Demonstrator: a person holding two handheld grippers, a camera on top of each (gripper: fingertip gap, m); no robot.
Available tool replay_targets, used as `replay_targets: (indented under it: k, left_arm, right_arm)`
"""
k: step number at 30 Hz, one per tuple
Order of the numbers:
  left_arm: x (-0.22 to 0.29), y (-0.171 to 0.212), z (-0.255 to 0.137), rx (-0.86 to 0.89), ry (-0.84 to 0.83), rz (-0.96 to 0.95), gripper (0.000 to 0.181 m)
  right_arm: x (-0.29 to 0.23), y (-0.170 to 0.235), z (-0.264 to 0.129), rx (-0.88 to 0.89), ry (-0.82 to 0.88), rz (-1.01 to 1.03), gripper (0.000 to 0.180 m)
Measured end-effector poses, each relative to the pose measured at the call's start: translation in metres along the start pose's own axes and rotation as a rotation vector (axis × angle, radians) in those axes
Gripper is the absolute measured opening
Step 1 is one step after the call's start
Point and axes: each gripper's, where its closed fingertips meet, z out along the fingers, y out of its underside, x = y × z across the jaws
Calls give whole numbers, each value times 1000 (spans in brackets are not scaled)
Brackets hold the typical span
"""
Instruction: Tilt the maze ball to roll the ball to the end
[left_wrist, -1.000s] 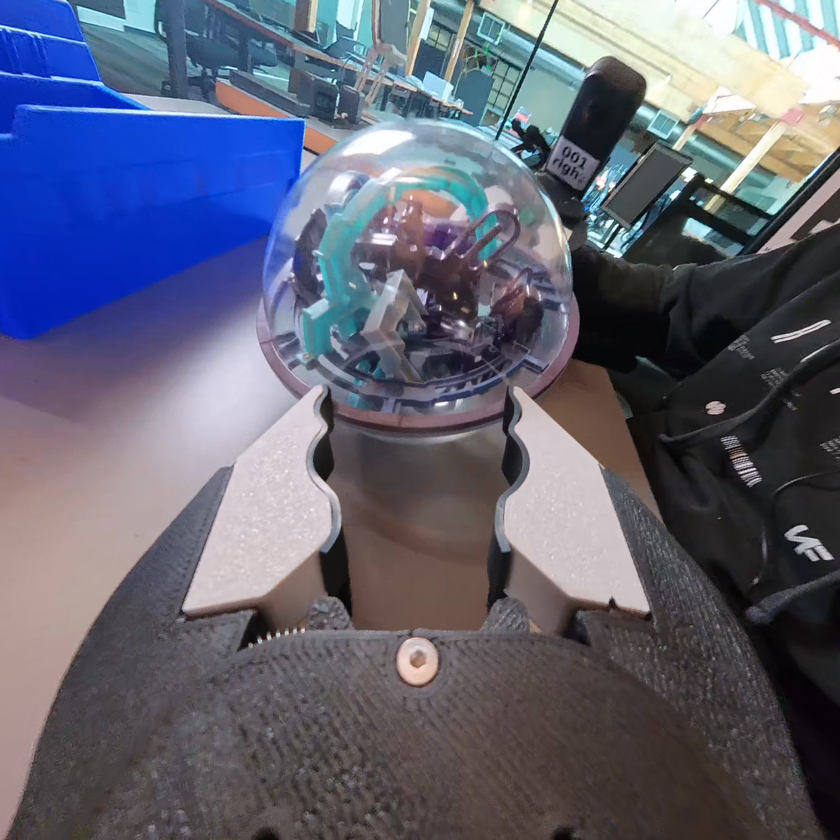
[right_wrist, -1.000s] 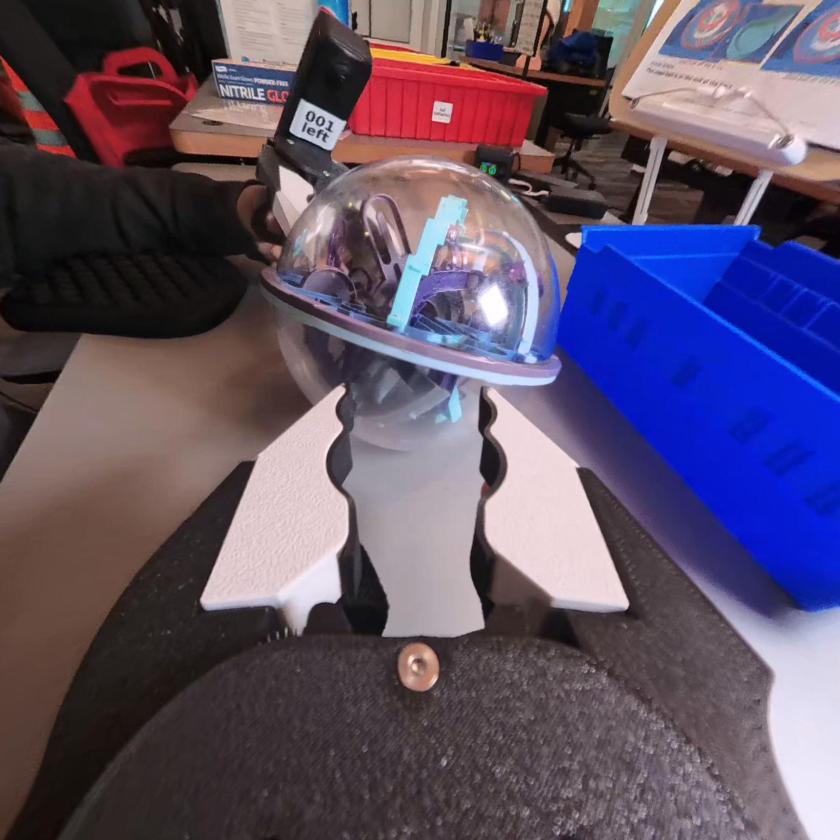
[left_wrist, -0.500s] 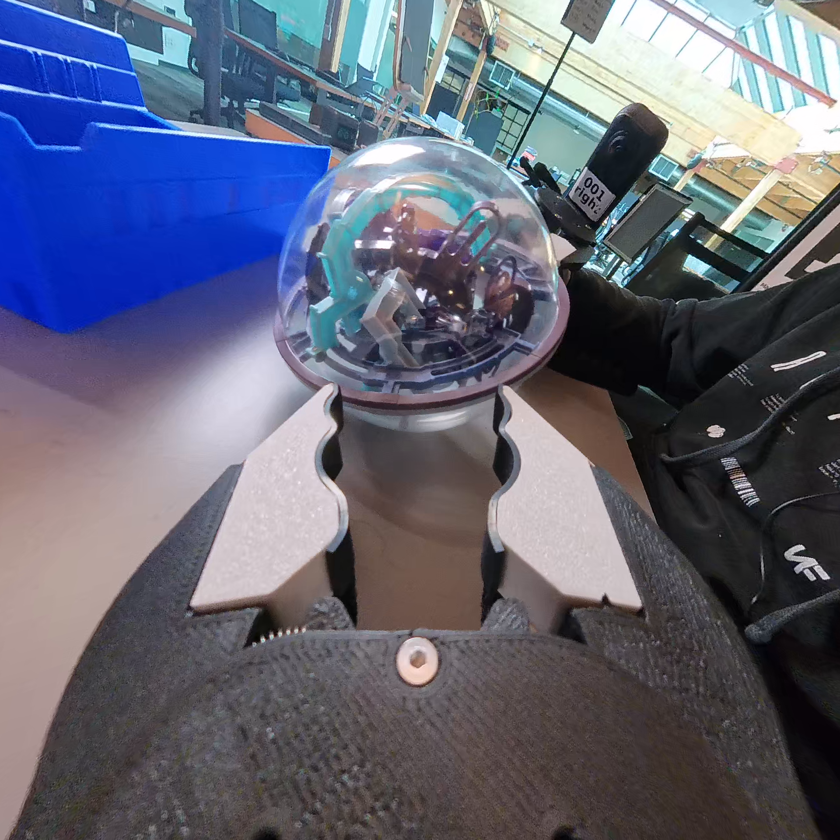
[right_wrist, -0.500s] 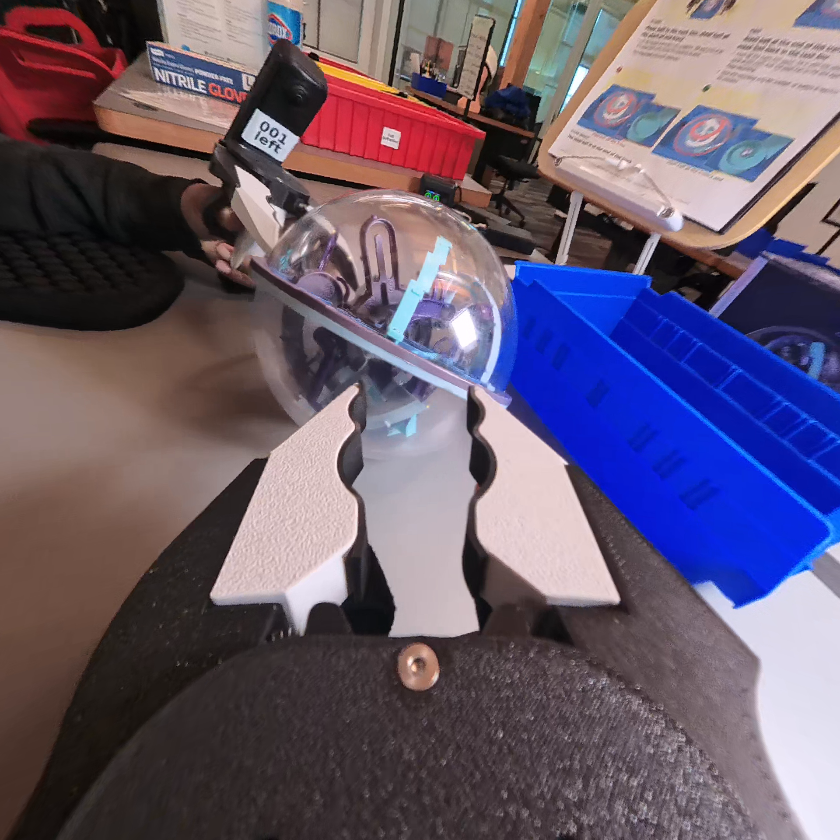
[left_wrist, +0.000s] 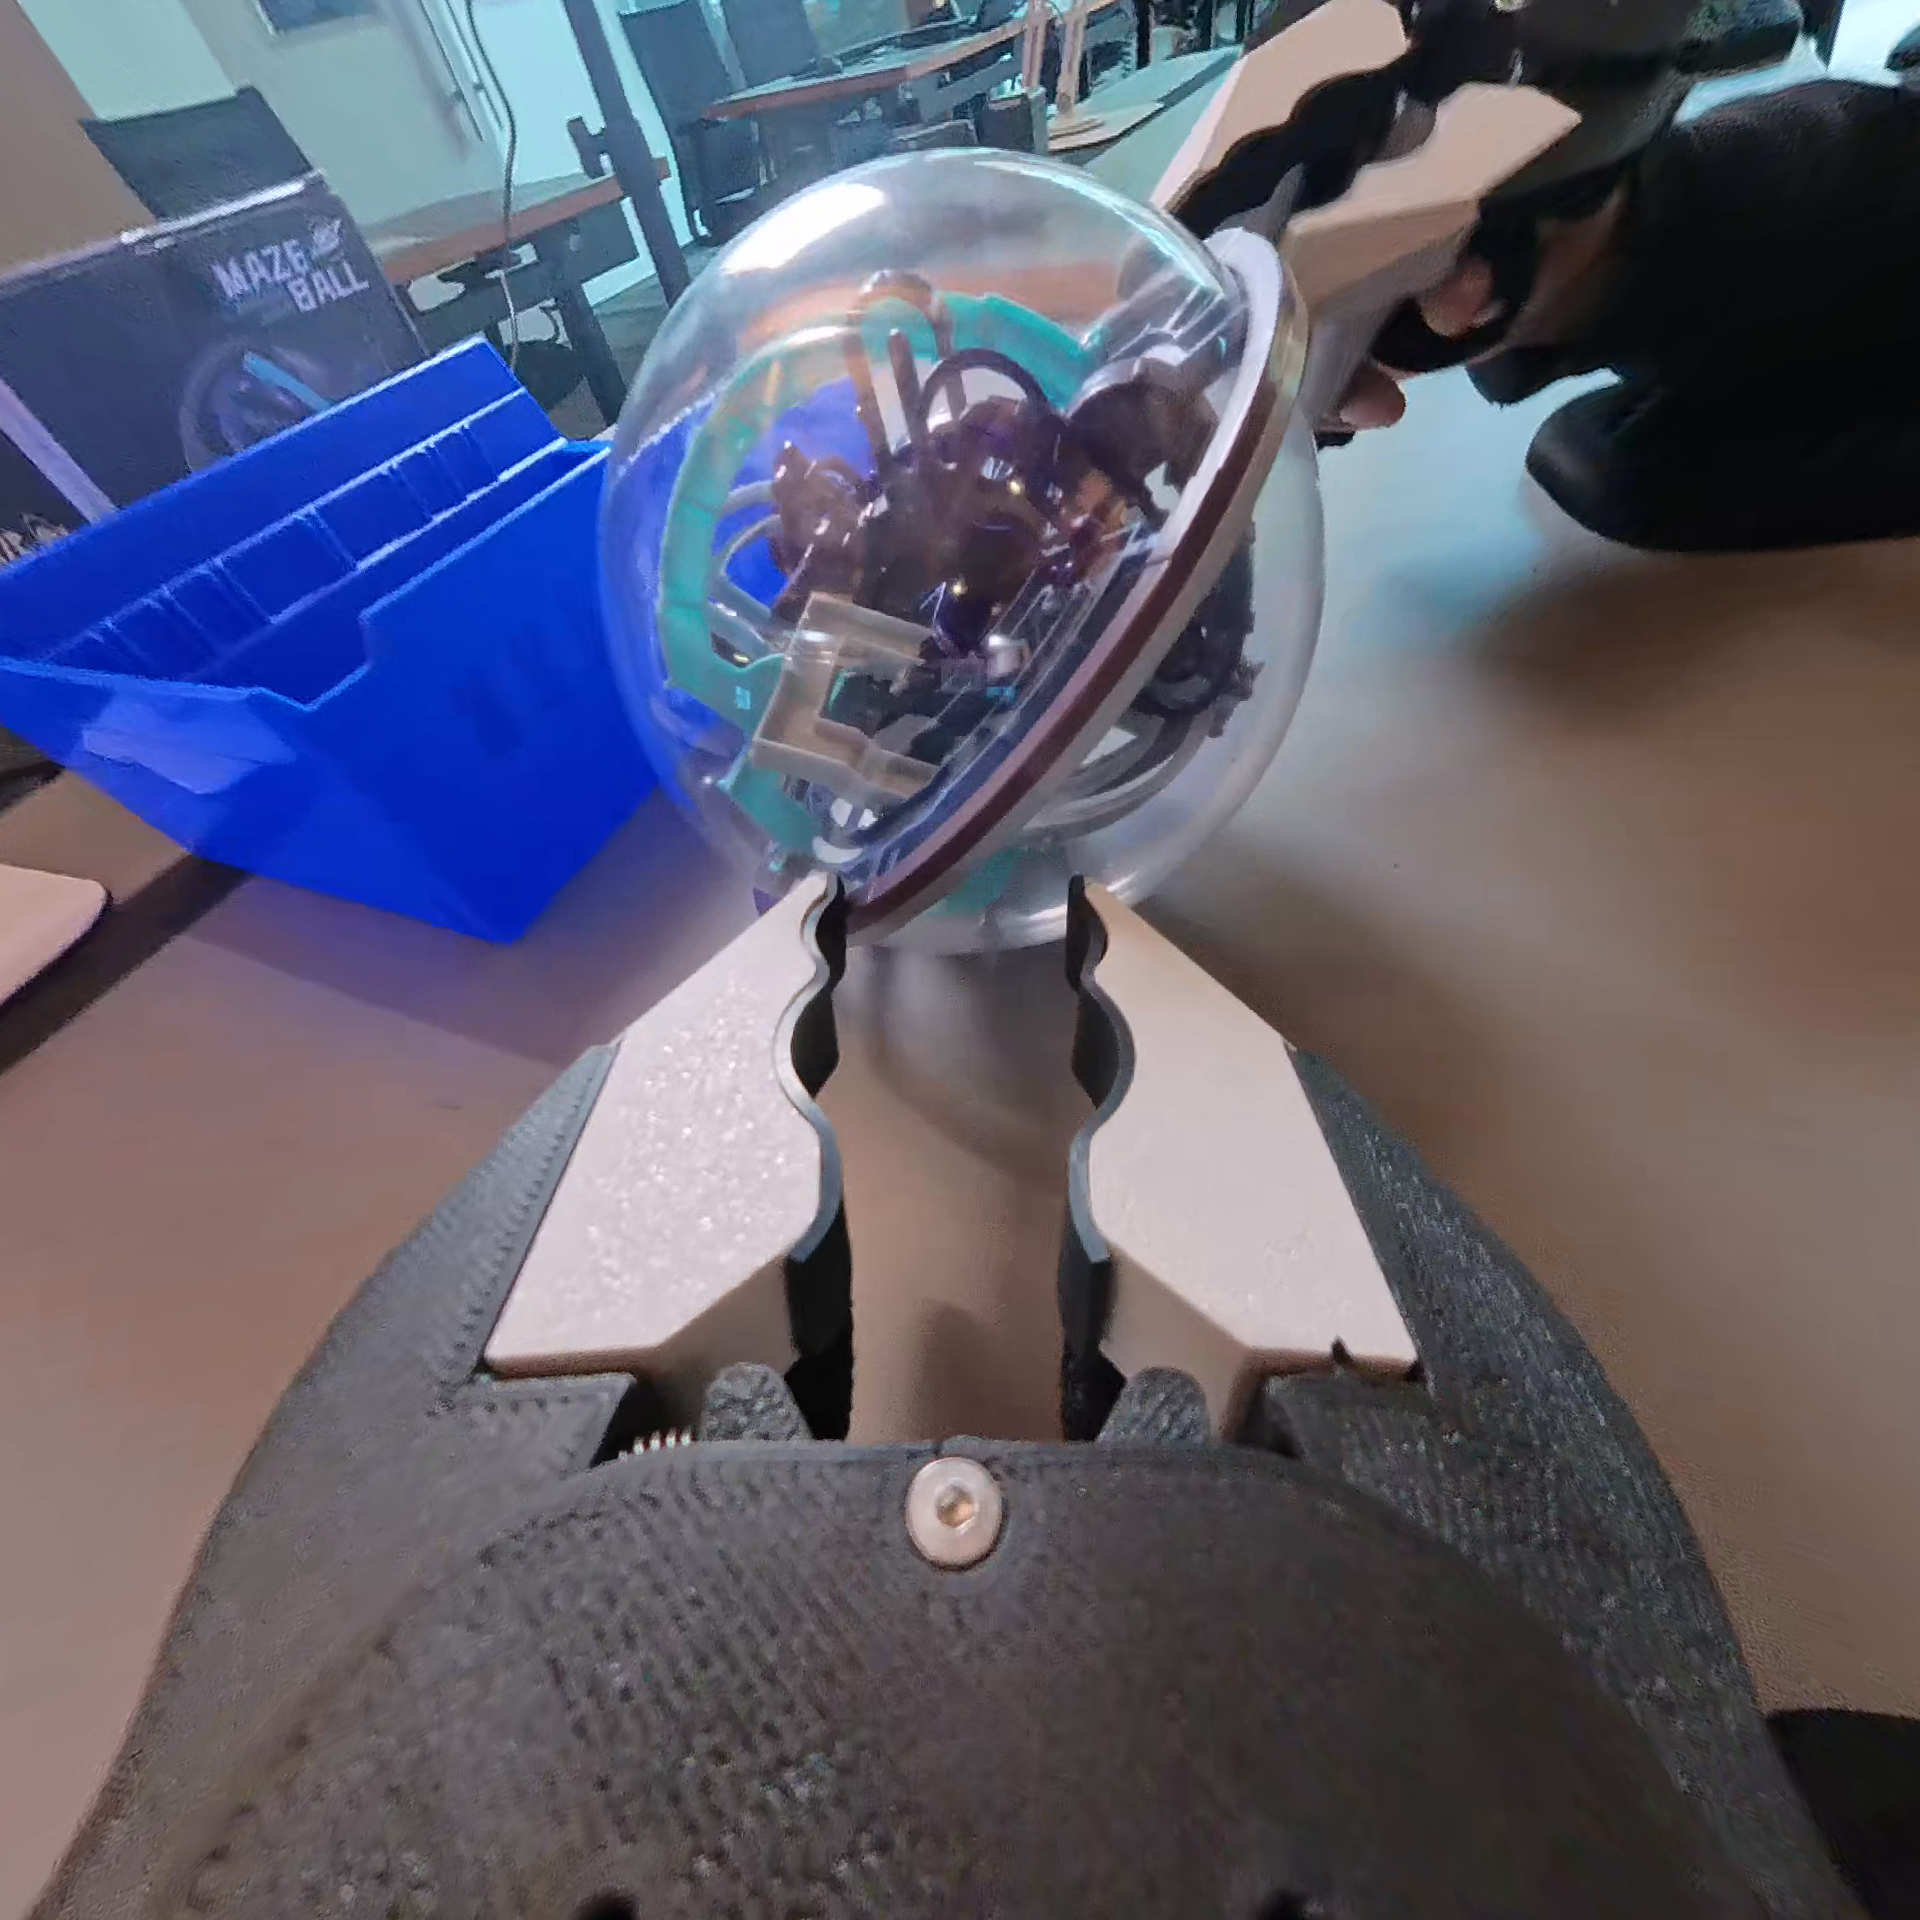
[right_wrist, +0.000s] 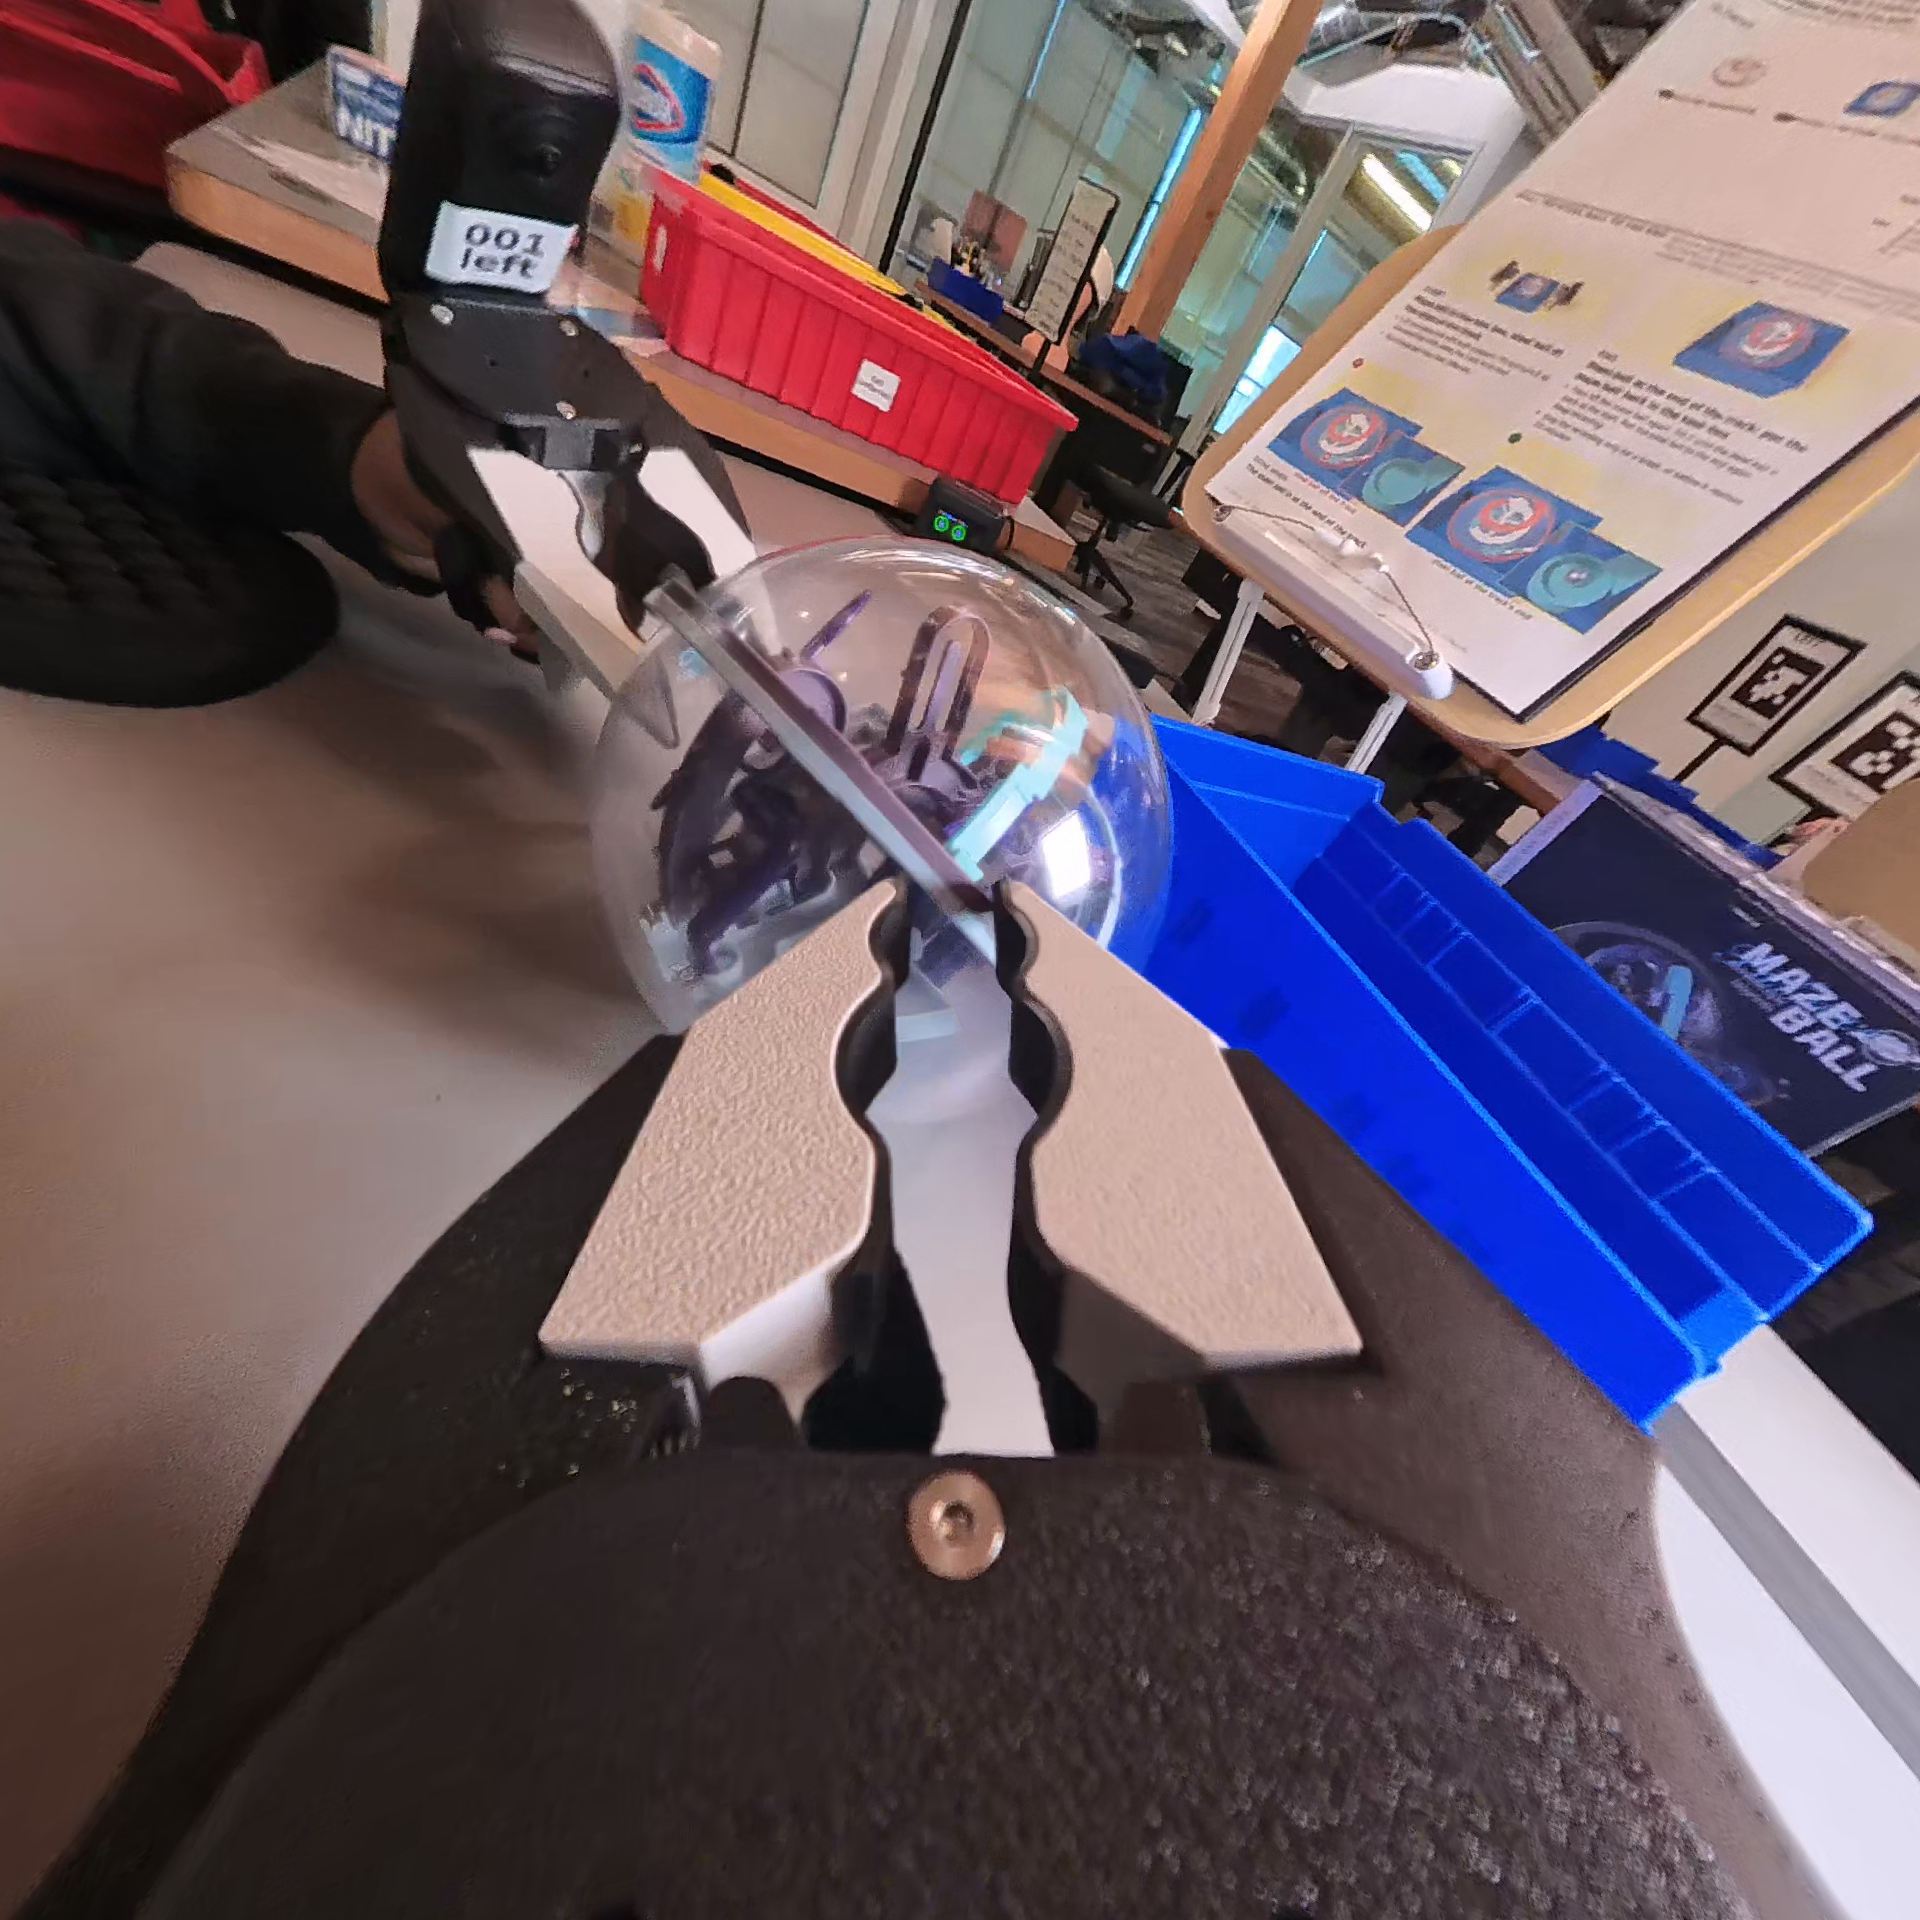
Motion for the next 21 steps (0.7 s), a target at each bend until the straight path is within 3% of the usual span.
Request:
replay_targets:
  k: [5,7,15,17,21]
  left_arm:
    - [6,1,-4,-4,-7,79,36]
    - [6,-1,-7,7,-25,114,20]
    - [10,-1,-14,21,-36,186,18]
    - [10,1,-17,26,-16,162,5]
    - [21,3,-18,60,97,65,21]
  right_arm:
    - [-13,-2,-7,-16,-18,-107,13]
    - [-20,-4,-11,-7,-30,-161,12]
    - [-56,-4,-24,-1,-75,-406,7]
    - [-63,1,-25,-32,-114,-437,3]
    - [-76,19,-24,-116,-187,-485,0]
